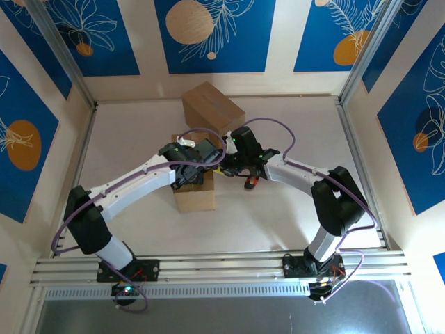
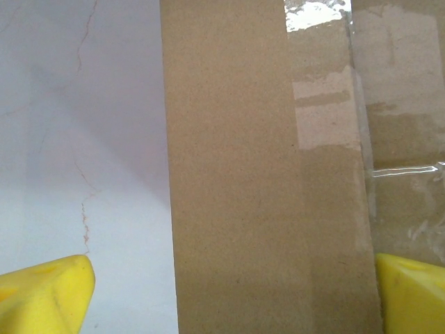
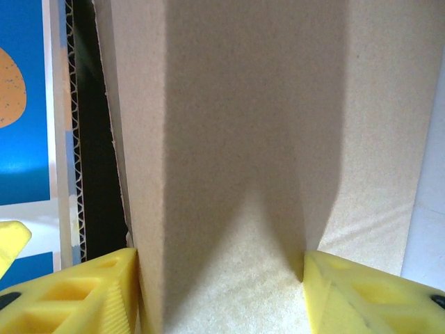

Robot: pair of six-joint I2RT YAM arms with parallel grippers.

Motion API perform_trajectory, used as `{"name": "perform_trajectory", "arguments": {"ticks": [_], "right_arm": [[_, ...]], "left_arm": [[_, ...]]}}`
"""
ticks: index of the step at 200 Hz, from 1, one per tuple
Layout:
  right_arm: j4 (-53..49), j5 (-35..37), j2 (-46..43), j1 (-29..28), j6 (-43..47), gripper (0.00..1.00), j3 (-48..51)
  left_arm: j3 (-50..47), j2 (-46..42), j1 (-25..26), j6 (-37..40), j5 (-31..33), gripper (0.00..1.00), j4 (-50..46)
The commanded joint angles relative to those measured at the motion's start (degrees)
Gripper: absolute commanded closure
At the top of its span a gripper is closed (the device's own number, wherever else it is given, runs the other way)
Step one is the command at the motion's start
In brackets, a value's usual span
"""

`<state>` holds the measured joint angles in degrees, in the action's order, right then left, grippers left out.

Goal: Unpack the express box

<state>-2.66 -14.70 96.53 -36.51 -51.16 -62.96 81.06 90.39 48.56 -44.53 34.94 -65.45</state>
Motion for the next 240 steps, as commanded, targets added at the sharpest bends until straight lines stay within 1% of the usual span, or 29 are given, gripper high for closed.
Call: {"name": "perform_trajectory", "arguments": {"ticks": [1,21,36,83,114,143,170,201,207,240], "right_arm": [[-6.22,1.12,1.12,0.38,0.76,0.41,2.64],[-5.96,0.87,1.12,0.39,0.7,0.41,2.79],[-5.87,0.81,1.08,0.41,0.71,0.41,2.92],[-5.69,0.44,1.29,0.52,0.71,0.41,2.91],[-5.63,0.29,1.67,0.59,0.7,0.41,2.89],[-5.62,0.19,2.08,0.68,0.66,0.41,2.93],[-5.56,-0.03,2.6,0.74,0.62,0.41,2.84],[-5.52,-0.16,3.78,0.74,0.38,0.41,2.57],[-5.44,-0.14,4.05,0.74,0.31,0.41,2.58],[-5.52,0.16,5.67,0.7,0.0,0.4,2.67]], "left_arm": [[-1.47,1.06,-0.12,0.5,-1.26,0.0,-0.06],[-0.83,1.76,-0.21,0.35,0.22,0.0,-1.62],[-0.46,2.73,-0.26,-0.1,1.79,0.03,-3.78],[-0.43,4.72,-0.3,-0.82,5.03,0.27,-6.92],[1.05,6.14,-0.22,-0.56,6.66,0.37,-8.65],[2.89,7.12,-0.22,-0.12,8.88,0.52,-10.31],[4.58,8.3,-0.22,0.15,10.96,0.7,-12.21],[5.83,9.19,-0.21,0.47,13.18,0.93,-13.98],[6.1,9.28,-0.22,0.48,13.69,1.0,-14.37],[7.65,8.8,-0.28,0.57,15.93,1.0,-16.23]]}}
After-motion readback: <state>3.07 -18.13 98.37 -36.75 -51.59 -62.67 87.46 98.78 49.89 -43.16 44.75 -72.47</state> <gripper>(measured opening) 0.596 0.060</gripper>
